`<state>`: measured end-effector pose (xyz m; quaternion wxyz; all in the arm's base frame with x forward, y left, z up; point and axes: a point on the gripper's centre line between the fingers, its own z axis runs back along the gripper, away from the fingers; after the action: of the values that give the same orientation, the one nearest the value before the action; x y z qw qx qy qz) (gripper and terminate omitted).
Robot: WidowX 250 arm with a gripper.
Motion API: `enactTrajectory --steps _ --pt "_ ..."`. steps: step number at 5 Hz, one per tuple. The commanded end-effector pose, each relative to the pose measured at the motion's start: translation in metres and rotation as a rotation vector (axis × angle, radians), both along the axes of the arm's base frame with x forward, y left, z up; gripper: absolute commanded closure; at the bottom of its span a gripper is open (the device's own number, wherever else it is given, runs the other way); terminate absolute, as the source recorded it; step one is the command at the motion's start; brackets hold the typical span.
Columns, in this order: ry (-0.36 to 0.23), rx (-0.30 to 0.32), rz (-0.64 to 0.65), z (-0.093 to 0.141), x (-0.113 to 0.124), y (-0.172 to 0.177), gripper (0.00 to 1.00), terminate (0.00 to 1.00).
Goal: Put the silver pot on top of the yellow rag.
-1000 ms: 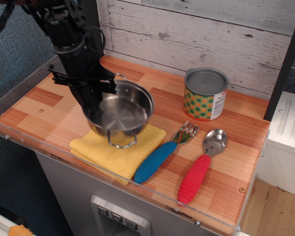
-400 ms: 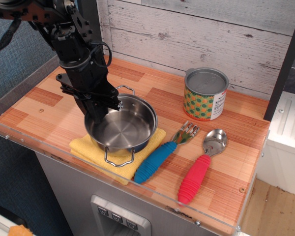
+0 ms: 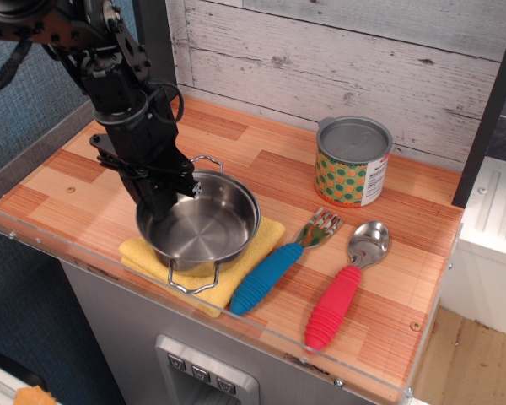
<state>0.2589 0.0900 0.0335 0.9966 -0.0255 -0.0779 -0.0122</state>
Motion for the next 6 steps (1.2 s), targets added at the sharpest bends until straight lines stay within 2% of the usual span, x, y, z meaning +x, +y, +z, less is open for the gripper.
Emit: enactTrajectory --steps 1,2,3,4,5,6 --pt "0.003 -0.009 -0.016 -0.001 0.005 0.010 1.00 0.00" --pt "0.013 -0.015 -0.027 -0.006 0.008 0.010 1.00 0.00" --pt "-0.024 -0.011 -0.002 -0.003 0.004 0.015 0.00 0.00" --pt "-0.040 -0.028 0.019 0.005 0.002 0.018 0.00 0.00" --pt "-0.025 -0.019 0.046 0.014 -0.003 0.020 0.00 0.00" --pt "-0.059 -0.008 0.079 0.027 -0.008 0.018 0.00 0.00"
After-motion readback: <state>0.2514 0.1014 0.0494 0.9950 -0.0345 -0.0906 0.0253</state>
